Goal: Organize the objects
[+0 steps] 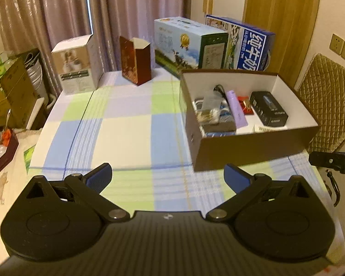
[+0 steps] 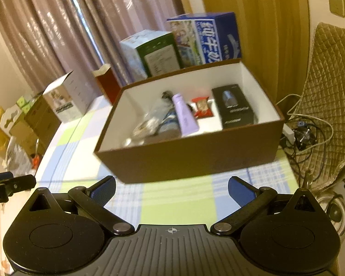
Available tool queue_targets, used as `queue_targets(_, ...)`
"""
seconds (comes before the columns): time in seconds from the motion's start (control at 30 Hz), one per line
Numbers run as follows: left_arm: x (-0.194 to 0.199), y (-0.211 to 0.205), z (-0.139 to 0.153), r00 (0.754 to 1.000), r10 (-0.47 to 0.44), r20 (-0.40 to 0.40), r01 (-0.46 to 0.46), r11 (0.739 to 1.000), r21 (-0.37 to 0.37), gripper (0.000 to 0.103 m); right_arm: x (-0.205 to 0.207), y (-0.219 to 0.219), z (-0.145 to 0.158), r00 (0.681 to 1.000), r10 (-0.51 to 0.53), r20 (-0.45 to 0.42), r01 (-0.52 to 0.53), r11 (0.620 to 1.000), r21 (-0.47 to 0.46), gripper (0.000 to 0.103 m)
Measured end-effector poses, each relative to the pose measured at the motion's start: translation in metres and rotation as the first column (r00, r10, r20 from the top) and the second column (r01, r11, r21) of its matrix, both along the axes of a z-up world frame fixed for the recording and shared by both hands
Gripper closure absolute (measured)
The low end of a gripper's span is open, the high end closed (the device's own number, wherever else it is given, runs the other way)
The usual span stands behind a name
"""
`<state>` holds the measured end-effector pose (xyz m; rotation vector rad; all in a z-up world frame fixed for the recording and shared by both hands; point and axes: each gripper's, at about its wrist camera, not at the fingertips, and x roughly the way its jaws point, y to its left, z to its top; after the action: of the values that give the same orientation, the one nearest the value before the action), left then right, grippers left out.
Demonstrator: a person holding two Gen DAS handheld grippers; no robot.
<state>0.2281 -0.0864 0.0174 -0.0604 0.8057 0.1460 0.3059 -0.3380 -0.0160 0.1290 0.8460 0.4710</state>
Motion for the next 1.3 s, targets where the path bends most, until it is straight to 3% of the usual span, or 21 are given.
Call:
queue_targets(0.83,-0.126,0.060,-0.004,0.999,0.031,-0.028,-0.032,0.999,-0.028,0.001,-0.115,0.091,-0.012,0.990,0.134,-0.047,-0.136,0.990,-0.039,0.002)
queue_targets(1.3,-0.155,0.080,-0.012,0.998,0.043,-0.039,-0.044,0.999,-0.031,0.001,-0.146,0.122,-0.019,0.983,0.173,-0.056,-0.176,0.983,-0.059,0.002)
